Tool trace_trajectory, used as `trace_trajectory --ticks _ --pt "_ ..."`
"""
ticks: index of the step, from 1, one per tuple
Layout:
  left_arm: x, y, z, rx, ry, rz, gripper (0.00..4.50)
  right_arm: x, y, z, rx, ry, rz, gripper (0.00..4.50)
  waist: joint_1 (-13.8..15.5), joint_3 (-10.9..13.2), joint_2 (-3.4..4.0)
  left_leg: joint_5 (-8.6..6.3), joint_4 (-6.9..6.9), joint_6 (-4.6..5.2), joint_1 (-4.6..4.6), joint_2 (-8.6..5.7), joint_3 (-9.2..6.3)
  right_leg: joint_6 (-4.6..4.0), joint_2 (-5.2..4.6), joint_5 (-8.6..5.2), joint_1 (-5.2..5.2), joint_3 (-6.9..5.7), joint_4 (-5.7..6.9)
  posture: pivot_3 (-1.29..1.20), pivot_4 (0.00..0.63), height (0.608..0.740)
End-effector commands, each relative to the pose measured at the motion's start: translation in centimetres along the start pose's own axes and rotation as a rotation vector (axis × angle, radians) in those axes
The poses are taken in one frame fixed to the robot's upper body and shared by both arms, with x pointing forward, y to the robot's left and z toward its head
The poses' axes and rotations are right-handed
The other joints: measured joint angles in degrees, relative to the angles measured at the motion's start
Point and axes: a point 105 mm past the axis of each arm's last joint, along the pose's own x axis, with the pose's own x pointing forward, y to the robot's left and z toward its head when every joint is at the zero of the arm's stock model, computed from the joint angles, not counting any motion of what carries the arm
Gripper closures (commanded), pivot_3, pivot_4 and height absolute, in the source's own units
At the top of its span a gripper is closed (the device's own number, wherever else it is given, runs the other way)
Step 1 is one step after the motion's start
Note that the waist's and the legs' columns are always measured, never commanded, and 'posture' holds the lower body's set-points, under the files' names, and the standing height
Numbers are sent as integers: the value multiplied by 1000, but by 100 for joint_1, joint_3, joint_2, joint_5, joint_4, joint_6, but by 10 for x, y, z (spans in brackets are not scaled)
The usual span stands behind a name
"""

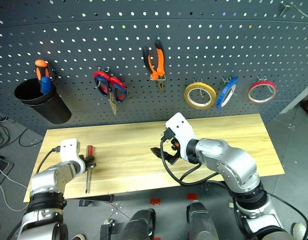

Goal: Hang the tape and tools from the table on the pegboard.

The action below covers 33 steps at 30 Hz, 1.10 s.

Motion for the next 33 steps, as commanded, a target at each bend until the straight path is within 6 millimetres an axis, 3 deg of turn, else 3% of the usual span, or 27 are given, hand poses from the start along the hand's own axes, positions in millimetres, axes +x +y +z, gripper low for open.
trace_trajectory --ticks 1,6,9,13,17,21,26,33 --pt "-33 -11 24 160 -235 -8 3604 -14 19 27 -186 -164 108 0 -2 -17 -14 0 -1 0 -12 2 2 0 -1 0 -14 1 -2 -59 178 740" --pt "-100 -42 33 352 -531 -64 3604 -31 29 51 -244 -287 244 0 44 -121 -66 8 1 -15 -56 4 8 -6 -5 5 -71 3 10 -12 140 740" --pt "-125 -46 46 375 -647 -29 3604 -34 27 60 -261 -323 279 0 152 -273 -54 9 0 -13 -55 0 20 -10 -12 8 -66 9 5 15 119 740" --pt "-158 -35 97 402 -862 92 3604 -37 14 67 -264 -353 263 0 289 -465 -63 10 2 -8 -46 -3 21 -13 26 14 -46 -2 5 57 93 740" --pt "-200 -29 168 375 -1101 161 3604 -34 -5 75 -247 -392 192 0 427 -543 -96 10 8 -8 -8 -13 20 -15 49 18 15 -16 -11 89 79 740" --pt "-225 -26 216 344 -1228 167 3604 -30 -8 81 -244 -418 194 0 481 -614 -101 11 10 -9 -6 -11 17 -18 57 21 18 -11 -20 97 78 740" --pt "-225 -20 254 304 -1282 120 3604 -27 -8 85 -241 -437 197 0 484 -664 -100 12 5 -11 8 -7 18 -19 61 21 16 -2 -10 103 68 740" --pt "-183 -24 282 318 -1300 37 3604 -24 -9 88 -250 -450 187 0 470 -766 -101 14 10 -15 8 -14 27 -19 61 22 17 -4 -10 77 52 740"
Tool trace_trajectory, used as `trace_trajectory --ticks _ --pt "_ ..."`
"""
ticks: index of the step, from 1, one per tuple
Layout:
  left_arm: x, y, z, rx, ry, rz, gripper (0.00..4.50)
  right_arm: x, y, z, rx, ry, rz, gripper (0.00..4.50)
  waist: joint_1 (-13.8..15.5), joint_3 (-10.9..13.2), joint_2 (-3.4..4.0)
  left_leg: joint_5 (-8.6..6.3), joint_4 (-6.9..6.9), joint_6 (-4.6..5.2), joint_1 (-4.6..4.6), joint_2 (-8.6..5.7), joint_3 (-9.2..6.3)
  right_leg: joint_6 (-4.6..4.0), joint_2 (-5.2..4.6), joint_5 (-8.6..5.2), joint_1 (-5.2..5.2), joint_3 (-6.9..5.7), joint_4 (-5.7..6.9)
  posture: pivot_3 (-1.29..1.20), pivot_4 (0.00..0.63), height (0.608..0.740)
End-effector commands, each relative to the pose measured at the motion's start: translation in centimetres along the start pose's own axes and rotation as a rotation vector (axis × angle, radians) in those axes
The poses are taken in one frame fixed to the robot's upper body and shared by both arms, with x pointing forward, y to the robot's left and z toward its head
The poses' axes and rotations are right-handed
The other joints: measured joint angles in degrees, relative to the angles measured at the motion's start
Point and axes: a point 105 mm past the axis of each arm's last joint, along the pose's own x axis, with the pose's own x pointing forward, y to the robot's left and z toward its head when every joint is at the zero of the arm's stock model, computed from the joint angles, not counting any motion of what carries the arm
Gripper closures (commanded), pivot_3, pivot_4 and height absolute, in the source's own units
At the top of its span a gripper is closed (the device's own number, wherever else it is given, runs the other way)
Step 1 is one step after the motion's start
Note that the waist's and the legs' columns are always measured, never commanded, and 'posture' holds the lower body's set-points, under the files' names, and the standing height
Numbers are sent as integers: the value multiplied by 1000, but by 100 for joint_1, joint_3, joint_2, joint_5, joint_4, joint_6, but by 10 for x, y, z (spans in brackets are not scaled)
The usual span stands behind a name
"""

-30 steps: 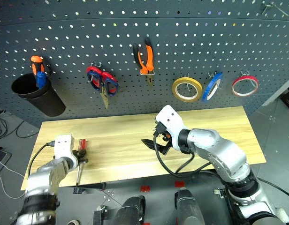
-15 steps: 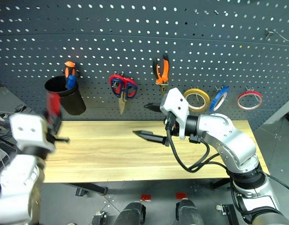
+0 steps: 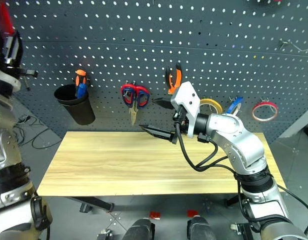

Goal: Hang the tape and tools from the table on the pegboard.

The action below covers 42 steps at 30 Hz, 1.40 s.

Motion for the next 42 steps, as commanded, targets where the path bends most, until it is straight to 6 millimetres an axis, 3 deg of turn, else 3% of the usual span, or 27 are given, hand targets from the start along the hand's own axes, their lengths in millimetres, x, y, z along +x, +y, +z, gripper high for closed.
trace_trajectory --ticks 1,10,16,21,29,32,35,37,40,42 --pt "14 -3 -1 -10 -59 -3 3604 0 -1 13 -44 -41 -1 0 -4 -21 -1 0 1 0 -1 1 -1 0 0 0 0 -2 -1 77 52 740" --pt "30 -22 -30 -50 -47 -27 3604 -1 1 13 -34 -40 -9 0 -149 -84 -10 0 11 0 -1 -1 -15 0 -3 0 -4 -1 13 45 65 740" --pt "23 -27 -51 -40 -11 -39 3604 -2 3 10 -28 -31 -6 0 -279 -84 -9 -1 11 1 -1 -2 -24 0 -4 0 -8 -1 22 43 85 740" --pt "14 -27 -55 -22 -17 -23 3604 -3 4 9 -30 -21 -2 0 -311 -85 -7 -1 11 2 -1 -2 -25 0 -5 0 -10 1 23 38 83 740" --pt "-5 -26 -50 -50 -57 33 1068 -5 1 8 -32 -15 -18 0 -299 -86 -7 -2 23 3 -4 -1 -30 0 -8 0 -9 3 25 35 92 740" --pt "-11 -13 -40 -55 -81 127 121 -6 1 8 -32 -12 -20 0 -299 -85 -7 -4 32 6 -6 1 -30 0 -10 0 -8 6 26 26 98 740" --pt "-21 -1 -23 -39 -99 190 7 -8 0 9 -29 -20 -38 0 -312 -86 -6 -7 46 9 -10 3 -34 0 -7 0 -8 6 27 21 101 740" --pt "-26 -3 -12 -35 -98 173 7 -10 -3 11 -7 -46 -67 0 -308 -86 -6 -11 50 14 -10 8 -36 0 -8 0 -8 11 31 27 99 740" --pt "-37 -44 -5 -60 -49 -63 7 -15 -4 11 59 -82 -111 0 -286 -102 -1 -11 54 15 -10 8 -39 0 -10 0 -1 12 30 46 87 740" --pt "-48 -59 -10 -104 -1 -160 7 -16 -3 10 77 -87 -121 0 -266 -112 10 -13 54 19 -8 7 -45 0 -14 0 8 11 30 54 79 740"
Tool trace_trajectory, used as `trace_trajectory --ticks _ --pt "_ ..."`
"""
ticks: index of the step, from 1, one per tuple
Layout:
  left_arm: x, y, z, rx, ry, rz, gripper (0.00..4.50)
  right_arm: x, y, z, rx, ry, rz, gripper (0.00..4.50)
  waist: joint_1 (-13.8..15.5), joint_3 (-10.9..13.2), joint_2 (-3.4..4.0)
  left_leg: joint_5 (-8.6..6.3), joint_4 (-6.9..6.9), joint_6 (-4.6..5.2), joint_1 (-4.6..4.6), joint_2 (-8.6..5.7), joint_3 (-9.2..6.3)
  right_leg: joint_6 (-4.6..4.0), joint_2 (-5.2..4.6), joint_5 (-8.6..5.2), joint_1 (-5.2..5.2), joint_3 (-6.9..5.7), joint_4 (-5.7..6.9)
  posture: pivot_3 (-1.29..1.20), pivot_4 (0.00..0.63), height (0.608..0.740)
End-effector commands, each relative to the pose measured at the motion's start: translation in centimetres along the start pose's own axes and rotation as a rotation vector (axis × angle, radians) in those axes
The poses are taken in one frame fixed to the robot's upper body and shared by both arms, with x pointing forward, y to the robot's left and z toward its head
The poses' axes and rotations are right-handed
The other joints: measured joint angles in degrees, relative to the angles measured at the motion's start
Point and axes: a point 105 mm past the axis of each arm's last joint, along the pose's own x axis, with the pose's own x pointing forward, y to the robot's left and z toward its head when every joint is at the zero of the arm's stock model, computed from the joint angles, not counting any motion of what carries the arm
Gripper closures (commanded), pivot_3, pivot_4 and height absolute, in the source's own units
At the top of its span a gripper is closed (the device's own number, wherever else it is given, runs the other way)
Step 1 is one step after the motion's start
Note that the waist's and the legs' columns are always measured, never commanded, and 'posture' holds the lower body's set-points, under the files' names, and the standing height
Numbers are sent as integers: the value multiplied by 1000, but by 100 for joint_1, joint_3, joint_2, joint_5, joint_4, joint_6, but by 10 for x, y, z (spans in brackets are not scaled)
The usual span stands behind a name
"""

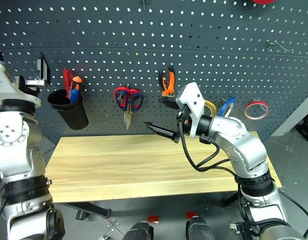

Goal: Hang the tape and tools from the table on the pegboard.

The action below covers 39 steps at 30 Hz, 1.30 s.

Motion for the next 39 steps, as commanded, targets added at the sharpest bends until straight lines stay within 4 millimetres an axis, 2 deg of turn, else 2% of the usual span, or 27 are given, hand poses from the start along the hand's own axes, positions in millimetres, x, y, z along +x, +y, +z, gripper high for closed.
trace_trajectory --ticks 1,4,6,9,12,16,19,23,26,31,39 --pt "-19 -31 1 -75 62 -194 7 -6 5 11 6 -57 -23 0 8 -28 17 0 1 1 0 -1 1 0 -2 0 1 2 0 57 74 740" --pt "-44 -39 -22 -97 206 -256 7 -10 8 2 30 -50 -52 0 -14 -85 49 -8 -2 12 13 -4 15 0 5 0 6 12 -1 62 62 740" --pt "-54 -41 -30 -99 253 -250 7 -12 9 -7 52 -40 -73 0 -8 -95 50 -9 -5 13 19 -12 24 1 11 0 7 16 -4 74 54 740" --pt "-75 -42 -36 -156 278 -229 7 -17 19 -35 90 20 -97 0 19 -171 55 -9 -4 13 24 -14 27 1 12 0 11 18 -3 72 38 740" --pt "-95 -43 -52 -138 353 -217 7 -22 22 -60 134 60 -148 0 27 -259 56 -17 -5 20 36 -13 43 1 7 0 16 34 -5 83 27 740" --pt "-113 -45 -71 -153 449 -192 7 -32 24 -88 175 110 -207 0 136 -352 67 -33 -9 41 97 -20 48 2 14 -2 81 33 -19 96 14 740" --pt "-121 -45 -80 -129 503 -183 7 -42 18 -105 179 141 -257 0 228 -420 74 -47 -31 58 169 -21 61 4 15 -4 155 39 -46 104 0 740" --pt "-127 -38 -88 -91 547 -142 7 -59 -1 -125 166 181 -375 0 323 -476 80 -56 -67 72 262 -16 83 17 19 -3 254 39 -110 110 0 740" --pt "-132 -41 -94 -85 562 -132 7 -72 -14 -142 131 223 -448 0 330 -515 84 -57 -70 73 266 -16 87 17 19 -3 261 39 -118 124 0 740" --pt "-140 -48 -100 -105 573 -114 7 -91 -24 -170 101 288 -521 0 332 -544 90 -57 -76 72 267 -11 91 17 19 -3 261 42 -121 132 0 740" --pt "-155 -51 -116 -107 619 -81 7 -127 -39 -198 72 357 -692 0 357 -559 101 -57 -77 73 268 -13 94 17 19 -3 263 46 -125 136 0 740"
